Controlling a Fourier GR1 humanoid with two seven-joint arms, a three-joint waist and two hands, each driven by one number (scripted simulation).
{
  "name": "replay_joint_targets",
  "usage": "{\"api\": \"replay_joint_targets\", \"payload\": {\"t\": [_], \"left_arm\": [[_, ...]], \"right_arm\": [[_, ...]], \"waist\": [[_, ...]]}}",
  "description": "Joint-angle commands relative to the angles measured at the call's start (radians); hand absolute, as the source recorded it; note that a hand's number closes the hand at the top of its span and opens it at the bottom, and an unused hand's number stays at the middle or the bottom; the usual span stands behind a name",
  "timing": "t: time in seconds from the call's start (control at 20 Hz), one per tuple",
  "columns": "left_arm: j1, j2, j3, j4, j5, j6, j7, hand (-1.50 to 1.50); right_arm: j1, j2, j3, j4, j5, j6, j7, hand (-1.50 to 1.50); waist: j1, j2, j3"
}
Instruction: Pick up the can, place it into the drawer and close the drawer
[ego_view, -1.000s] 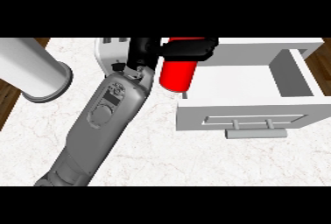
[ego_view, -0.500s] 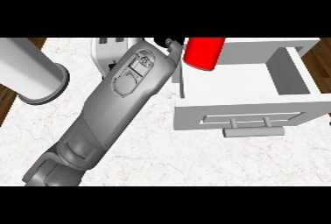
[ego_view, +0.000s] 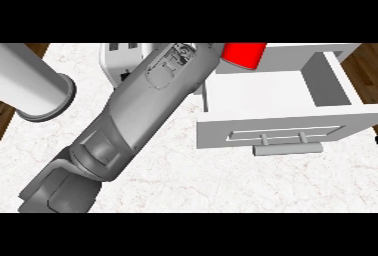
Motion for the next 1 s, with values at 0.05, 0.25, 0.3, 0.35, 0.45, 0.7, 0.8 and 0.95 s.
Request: {"api": "replay_joint_targets", "payload": {"t": [0.05,0.25,0.3,0.35,0.45,0.7,0.8,0.95], "left_arm": [[-0.041,0.0,-0.094,0.085,0.064,0.044,-0.039,1.5],[-0.064,0.0,-0.085,0.18,0.12,0.016,-0.086,1.5],[0.012,0.0,-0.13,0.147,0.153,0.027,-0.12,1.5],[-0.061,0.0,-0.136,0.165,0.159,0.036,-0.086,1.5],[-0.081,0.0,-0.153,0.195,0.156,0.037,-0.102,1.5],[-0.046,0.0,-0.175,0.252,0.182,0.052,-0.174,1.5],[-0.05,0.0,-0.196,0.265,0.193,0.065,-0.189,1.5],[-0.05,0.0,-0.263,0.242,0.216,0.105,-0.158,1.5]], "right_arm": [[-0.063,-0.002,-0.001,0.058,0.019,-0.02,-0.007,-1.5],[-0.042,-0.004,0.035,0.009,0.029,-0.001,0.019,-1.5],[-0.105,-0.018,0.002,0.041,0.018,-0.03,0.031,-1.5],[-0.107,-0.033,-0.016,0.086,-0.015,-0.002,0.011,-1.5],[-0.124,-0.021,0.016,0.071,0.025,-0.024,0.028,-1.5],[-0.066,0.006,0.028,0.053,0.04,-0.018,-0.004,-1.5],[-0.044,-0.015,0.018,0.024,0.014,0.012,0.001,-1.5],[-0.139,-0.016,0.023,0.088,0.05,-0.027,-0.006,-1.5]], "waist": [[-0.007,0.002,0.0],[-0.026,0.009,0.001],[-0.024,0.009,0.0],[-0.03,0.009,0.001],[-0.027,0.009,0.001],[-0.032,0.01,0.001],[-0.054,0.013,0.001],[-0.052,0.015,0.001]]}}
